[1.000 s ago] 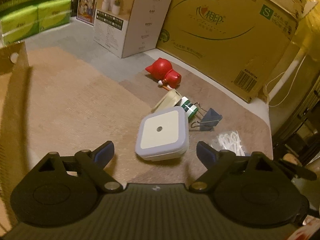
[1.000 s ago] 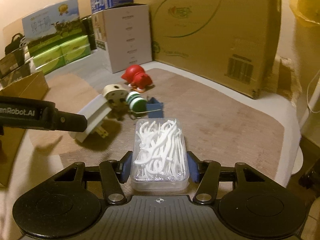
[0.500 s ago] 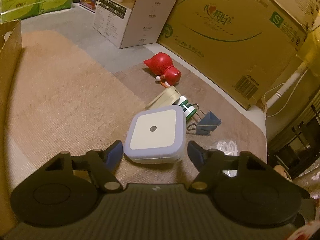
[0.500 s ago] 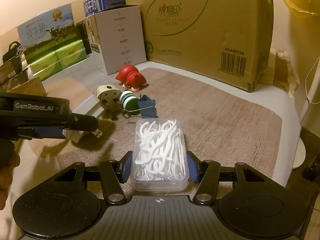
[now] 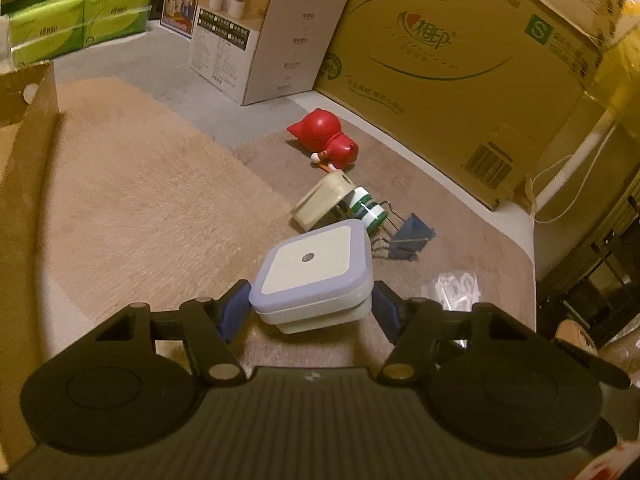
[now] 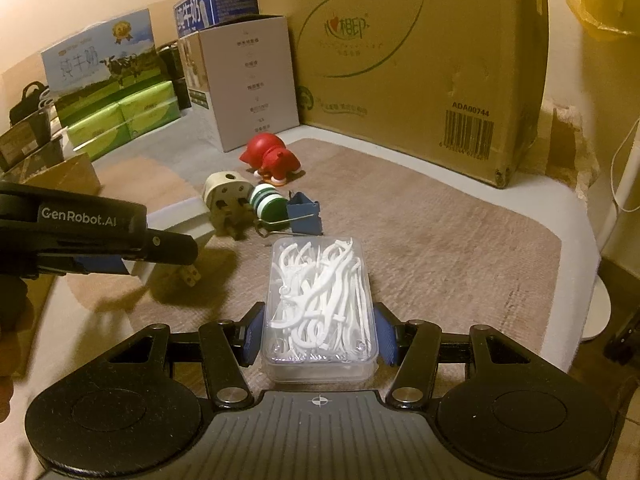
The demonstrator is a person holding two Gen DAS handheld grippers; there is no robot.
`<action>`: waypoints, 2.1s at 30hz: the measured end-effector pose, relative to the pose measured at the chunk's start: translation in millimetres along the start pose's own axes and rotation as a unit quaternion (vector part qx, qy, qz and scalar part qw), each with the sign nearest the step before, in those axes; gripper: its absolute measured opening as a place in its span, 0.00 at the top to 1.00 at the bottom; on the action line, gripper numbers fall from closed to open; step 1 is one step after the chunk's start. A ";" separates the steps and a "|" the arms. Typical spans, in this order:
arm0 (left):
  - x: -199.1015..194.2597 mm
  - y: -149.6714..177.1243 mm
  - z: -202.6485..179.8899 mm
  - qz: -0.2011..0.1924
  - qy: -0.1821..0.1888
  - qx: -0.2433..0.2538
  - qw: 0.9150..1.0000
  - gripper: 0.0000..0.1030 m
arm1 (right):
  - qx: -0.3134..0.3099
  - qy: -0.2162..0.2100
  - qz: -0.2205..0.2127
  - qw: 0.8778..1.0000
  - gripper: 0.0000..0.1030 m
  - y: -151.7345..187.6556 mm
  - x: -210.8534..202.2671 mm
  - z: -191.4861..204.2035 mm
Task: Organize rigid objects
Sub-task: 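Carry the night light and floss-pick box over the cardboard box with both tools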
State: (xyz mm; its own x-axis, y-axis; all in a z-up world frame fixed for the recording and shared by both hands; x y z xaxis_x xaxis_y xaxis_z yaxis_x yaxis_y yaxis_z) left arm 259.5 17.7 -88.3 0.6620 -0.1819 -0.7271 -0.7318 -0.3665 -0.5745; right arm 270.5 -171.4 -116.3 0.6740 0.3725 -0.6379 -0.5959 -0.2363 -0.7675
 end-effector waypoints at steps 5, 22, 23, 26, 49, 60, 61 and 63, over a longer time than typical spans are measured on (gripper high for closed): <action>-19.7 11.8 -5.2 -0.003 -0.006 0.014 1.000 0.40 | -0.003 0.000 -0.002 1.000 0.46 3.6 -15.7 3.8; -114.9 30.9 10.4 -0.056 -0.026 0.056 0.997 0.40 | -0.026 -0.021 -0.032 0.999 0.46 0.6 -75.0 41.1; -120.4 30.8 12.4 -0.060 -0.029 0.057 0.996 0.40 | -0.029 -0.024 -0.035 0.999 0.46 -0.6 -78.0 45.1; -134.8 30.5 19.3 -0.070 -0.038 0.058 0.995 0.40 | -0.034 -0.034 -0.042 0.998 0.46 -4.1 -85.1 56.4; -226.0 27.9 111.7 -0.130 -0.126 0.024 0.983 0.40 | -0.089 -0.125 -0.073 0.985 0.46 -37.6 -102.9 168.5; -238.3 22.2 152.7 -0.136 -0.156 0.004 0.978 0.40 | -0.120 -0.152 -0.072 0.978 0.46 -50.6 -87.5 210.6; -239.1 21.5 157.1 -0.136 -0.159 0.002 0.978 0.40 | -0.122 -0.155 -0.072 0.978 0.46 -52.6 -85.4 214.6; -240.3 18.9 164.9 -0.137 -0.164 -0.002 0.977 0.40 | -0.126 -0.160 -0.071 0.976 0.46 -56.7 -79.9 223.0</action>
State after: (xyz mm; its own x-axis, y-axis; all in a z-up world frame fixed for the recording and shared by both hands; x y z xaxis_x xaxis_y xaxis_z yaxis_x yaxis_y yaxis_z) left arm 59.9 204.8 13.5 0.7446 0.2247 -0.6285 -0.5339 -0.3645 -0.7629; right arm 153.1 12.4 -7.9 0.5472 0.6697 -0.5020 -0.3521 -0.3600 -0.8640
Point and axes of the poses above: each gripper's, at about its wrist camera, not at the fingertips, and x roughly the way its jaws point, z to its left, y to its underside, the point moved 6 cm from there along x, roughly the way its jaws point, and after that the axes turned 7 degrees about -x, right-handed, at the moved point
